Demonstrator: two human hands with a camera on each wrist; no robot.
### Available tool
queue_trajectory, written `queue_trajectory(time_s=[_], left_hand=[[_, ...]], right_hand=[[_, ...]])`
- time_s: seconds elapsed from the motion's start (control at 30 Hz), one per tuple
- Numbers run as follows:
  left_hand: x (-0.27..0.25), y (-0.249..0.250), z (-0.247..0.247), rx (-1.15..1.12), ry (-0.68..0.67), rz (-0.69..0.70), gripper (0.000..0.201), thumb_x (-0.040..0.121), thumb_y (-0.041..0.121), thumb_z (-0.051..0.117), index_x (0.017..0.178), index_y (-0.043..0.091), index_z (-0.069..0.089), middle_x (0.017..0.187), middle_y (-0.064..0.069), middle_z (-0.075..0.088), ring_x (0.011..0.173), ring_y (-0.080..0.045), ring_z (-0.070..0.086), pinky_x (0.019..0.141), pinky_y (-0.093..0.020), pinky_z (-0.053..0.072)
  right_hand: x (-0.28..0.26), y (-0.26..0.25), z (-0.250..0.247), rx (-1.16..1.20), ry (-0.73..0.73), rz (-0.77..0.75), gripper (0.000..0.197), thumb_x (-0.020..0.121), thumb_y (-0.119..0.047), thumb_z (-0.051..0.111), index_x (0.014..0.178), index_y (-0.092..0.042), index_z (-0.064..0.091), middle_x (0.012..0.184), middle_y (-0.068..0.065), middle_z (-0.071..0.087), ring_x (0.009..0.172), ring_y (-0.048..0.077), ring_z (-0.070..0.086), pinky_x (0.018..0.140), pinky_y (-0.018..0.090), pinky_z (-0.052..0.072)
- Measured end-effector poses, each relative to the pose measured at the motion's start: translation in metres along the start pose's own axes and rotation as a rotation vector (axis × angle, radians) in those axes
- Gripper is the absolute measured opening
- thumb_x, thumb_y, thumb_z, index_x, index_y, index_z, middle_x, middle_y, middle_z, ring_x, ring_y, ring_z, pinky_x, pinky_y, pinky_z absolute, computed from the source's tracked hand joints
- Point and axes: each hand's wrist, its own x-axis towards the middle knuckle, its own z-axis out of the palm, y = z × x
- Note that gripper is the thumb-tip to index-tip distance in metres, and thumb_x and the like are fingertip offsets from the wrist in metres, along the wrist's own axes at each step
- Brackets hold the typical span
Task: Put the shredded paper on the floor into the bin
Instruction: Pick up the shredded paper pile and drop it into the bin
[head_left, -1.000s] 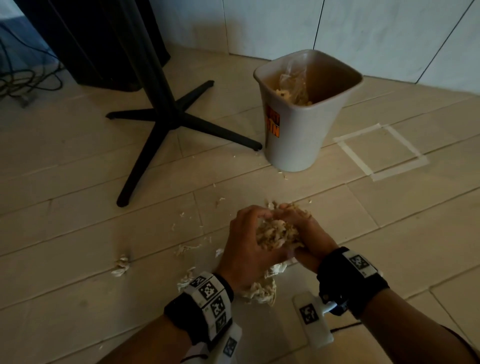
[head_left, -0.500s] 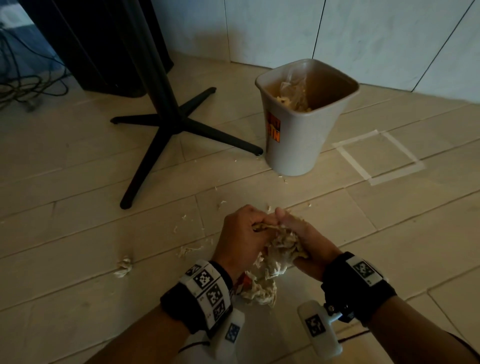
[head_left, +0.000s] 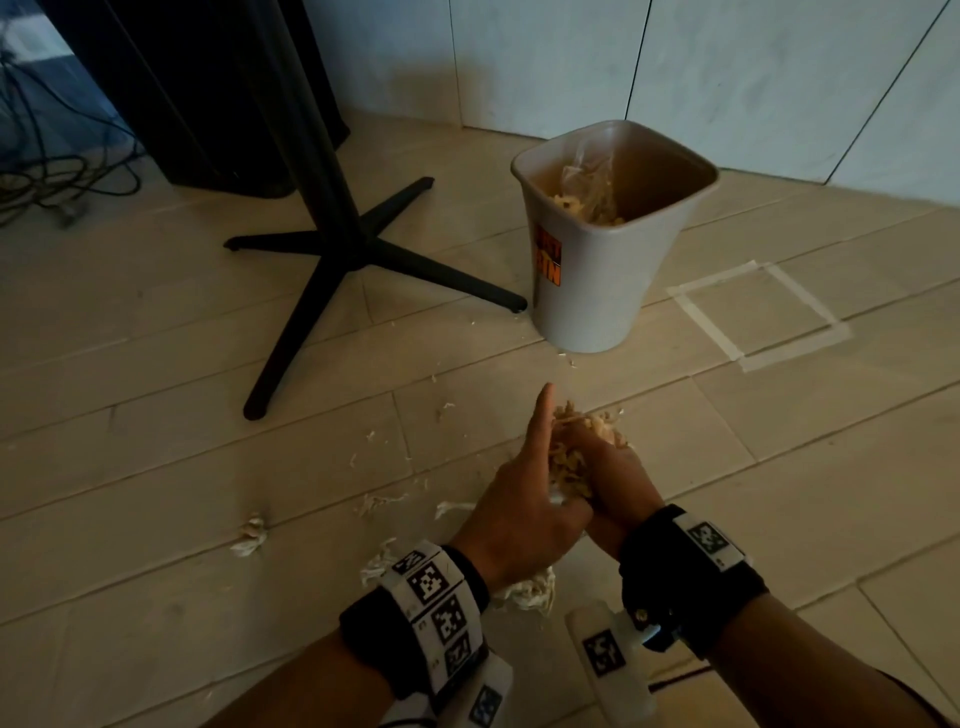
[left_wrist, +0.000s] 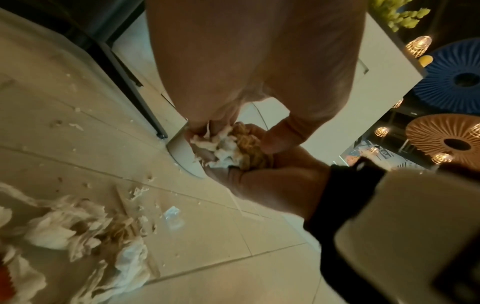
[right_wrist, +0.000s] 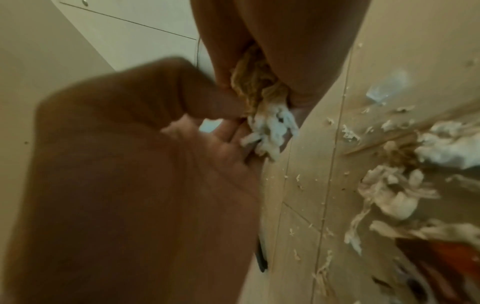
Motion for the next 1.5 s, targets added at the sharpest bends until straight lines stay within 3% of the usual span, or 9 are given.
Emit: queue_trajectory(time_s=[0.13, 0.37, 0.57, 0.7, 0.8, 0.9, 1.07, 1.27, 1.5], left_hand=[[0.004, -0.016, 0.012, 0.065, 0.048, -0.017, 0.106, 0.079, 0.025, 0.063, 0.141, 0.064, -0.015, 0.163, 0.006, 0.017, 0.149, -0.020, 0.019, 0.117, -0.054, 0.026], [0.007, -0.016, 0.008, 0.173, 0.081, -0.025, 0.080, 0.083, 0.037, 0.048, 0.152, 0.046, 0.008, 0.162, 0.001, 0.012, 0.151, -0.021, 0.010, 0.119, -0.050, 0.025], [0.007, -0.008, 0.007, 0.283, 0.062, -0.016, 0.089, 0.091, 0.024, 0.055, 0.147, 0.056, -0.006, 0.163, 0.000, 0.004, 0.152, -0.021, 0.001, 0.120, -0.047, 0.022], [0.007, -0.014, 0.011, 0.377, 0.078, 0.001, 0.090, 0.090, 0.024, 0.057, 0.151, 0.046, -0.006, 0.164, -0.001, 0.006, 0.151, -0.020, -0.007, 0.121, -0.044, 0.020], [0.007, -0.020, 0.012, 0.546, 0.087, 0.052, 0.083, 0.091, 0.028, 0.055, 0.154, 0.037, 0.001, 0.163, 0.008, 0.006, 0.150, -0.021, -0.014, 0.123, -0.048, 0.012], [0.006, -0.024, 0.009, 0.718, 0.119, 0.139, 0.078, 0.089, 0.036, 0.055, 0.154, 0.034, 0.011, 0.162, 0.009, 0.007, 0.151, -0.026, -0.008, 0.123, -0.047, 0.013], [0.008, -0.028, 0.001, 0.585, 0.259, 0.303, 0.054, 0.087, 0.028, 0.055, 0.141, 0.029, 0.048, 0.147, 0.007, 0.041, 0.141, -0.022, 0.025, 0.112, -0.043, 0.036], [0.019, -0.045, -0.017, 0.531, 0.338, 0.285, 0.034, 0.092, 0.027, 0.058, 0.126, 0.028, 0.063, 0.133, 0.008, 0.051, 0.127, -0.013, 0.035, 0.106, -0.028, 0.035], [0.036, -0.068, -0.042, 0.525, 0.267, 0.179, 0.033, 0.085, 0.028, 0.055, 0.115, 0.027, 0.068, 0.119, 0.006, 0.058, 0.121, -0.011, 0.038, 0.102, -0.025, 0.035]], right_hand=[[0.004, 0.000, 0.005, -0.051, 0.169, -0.020, 0.031, 0.082, -0.019, 0.074, 0.104, 0.002, 0.068, 0.096, 0.022, 0.073, 0.087, 0.036, 0.072, 0.063, 0.035, 0.059], [0.009, -0.010, 0.009, 0.017, 0.208, -0.069, 0.023, 0.078, -0.005, 0.069, 0.099, 0.006, 0.069, 0.083, 0.019, 0.069, 0.071, 0.031, 0.069, 0.062, 0.036, 0.057], [0.011, -0.023, 0.008, 0.112, -0.018, 0.019, 0.018, 0.073, -0.010, 0.061, 0.089, -0.003, 0.062, 0.087, 0.018, 0.060, 0.071, 0.029, 0.064, 0.082, 0.045, 0.054], [0.009, -0.027, 0.008, 0.174, -0.182, 0.054, 0.008, 0.076, -0.014, 0.051, 0.078, -0.008, 0.056, 0.078, 0.011, 0.052, 0.068, 0.024, 0.057, 0.078, 0.038, 0.049], [0.010, -0.025, 0.007, 0.118, -0.109, 0.019, 0.015, 0.085, -0.018, 0.062, 0.093, -0.006, 0.062, 0.082, 0.014, 0.061, 0.074, 0.028, 0.063, 0.073, 0.038, 0.054], [0.015, -0.021, 0.004, 0.011, 0.050, -0.016, 0.019, 0.078, -0.012, 0.074, 0.094, -0.005, 0.066, 0.075, 0.012, 0.065, 0.066, 0.026, 0.065, 0.060, 0.034, 0.053], [0.025, -0.030, 0.000, -0.067, 0.230, -0.059, 0.009, 0.083, -0.006, 0.064, 0.078, -0.007, 0.057, 0.065, 0.011, 0.054, 0.043, 0.020, 0.052, 0.039, 0.025, 0.043], [0.027, -0.065, 0.002, -0.177, 0.098, -0.094, 0.044, 0.076, -0.040, 0.078, 0.103, -0.009, 0.062, 0.072, 0.006, 0.059, 0.049, 0.016, 0.052, 0.045, 0.027, 0.043], [0.022, -0.136, 0.046, -0.401, 0.090, -0.341, 0.043, 0.093, -0.043, 0.056, 0.120, -0.010, 0.059, 0.095, 0.007, 0.066, 0.075, 0.020, 0.063, 0.057, 0.029, 0.049]])
